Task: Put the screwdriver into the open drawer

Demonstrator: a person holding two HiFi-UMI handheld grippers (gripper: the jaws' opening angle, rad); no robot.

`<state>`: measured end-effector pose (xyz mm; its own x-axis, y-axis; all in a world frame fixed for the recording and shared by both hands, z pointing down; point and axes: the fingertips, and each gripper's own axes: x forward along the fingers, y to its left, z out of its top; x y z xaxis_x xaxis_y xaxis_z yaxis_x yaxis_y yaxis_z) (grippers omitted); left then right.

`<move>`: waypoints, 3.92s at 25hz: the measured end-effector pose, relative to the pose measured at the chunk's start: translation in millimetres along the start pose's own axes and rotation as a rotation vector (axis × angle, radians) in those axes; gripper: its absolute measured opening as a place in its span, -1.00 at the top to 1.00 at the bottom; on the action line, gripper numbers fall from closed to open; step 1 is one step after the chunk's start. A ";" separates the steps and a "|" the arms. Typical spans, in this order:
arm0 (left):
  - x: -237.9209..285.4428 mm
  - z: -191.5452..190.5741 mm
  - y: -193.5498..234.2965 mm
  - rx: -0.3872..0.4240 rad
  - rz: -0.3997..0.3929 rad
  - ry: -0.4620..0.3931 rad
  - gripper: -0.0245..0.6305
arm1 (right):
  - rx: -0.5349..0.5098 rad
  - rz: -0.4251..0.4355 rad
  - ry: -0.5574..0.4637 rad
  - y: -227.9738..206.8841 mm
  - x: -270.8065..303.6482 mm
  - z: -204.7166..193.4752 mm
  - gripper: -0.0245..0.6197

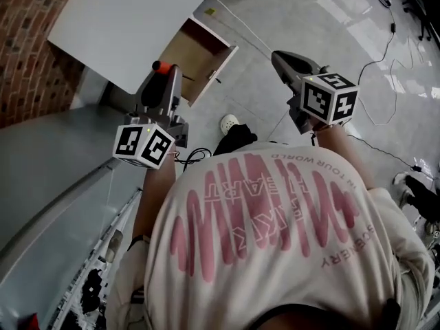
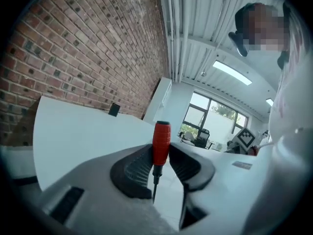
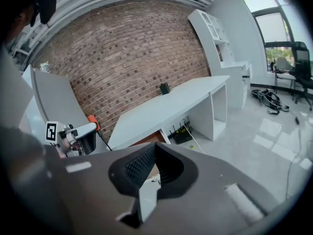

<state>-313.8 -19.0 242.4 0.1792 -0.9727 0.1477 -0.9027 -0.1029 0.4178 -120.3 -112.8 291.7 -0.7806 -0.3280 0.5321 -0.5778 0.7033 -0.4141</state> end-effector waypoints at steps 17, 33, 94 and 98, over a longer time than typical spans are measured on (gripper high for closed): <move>78.1 -168.5 70.0 0.142 0.008 0.415 0.59 | 0.206 -0.214 0.144 -65.9 -30.0 -93.2 0.89; 138.0 -247.5 134.9 0.257 -0.001 0.690 0.59 | 0.403 -0.251 0.184 -102.4 -28.0 -163.5 0.89; 187.5 -405.0 197.6 0.263 0.113 1.191 0.60 | 0.828 -0.277 0.148 -181.5 -42.6 -317.1 0.89; 184.0 -406.2 200.8 0.281 0.118 1.201 0.61 | 0.829 -0.270 0.149 -176.1 -39.9 -317.8 0.89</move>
<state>-303.1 -134.1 717.5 0.2027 -0.1869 0.9612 -0.9635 -0.2131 0.1618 88.3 -23.1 578.1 -0.5871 -0.2908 0.7555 -0.7698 -0.0882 -0.6321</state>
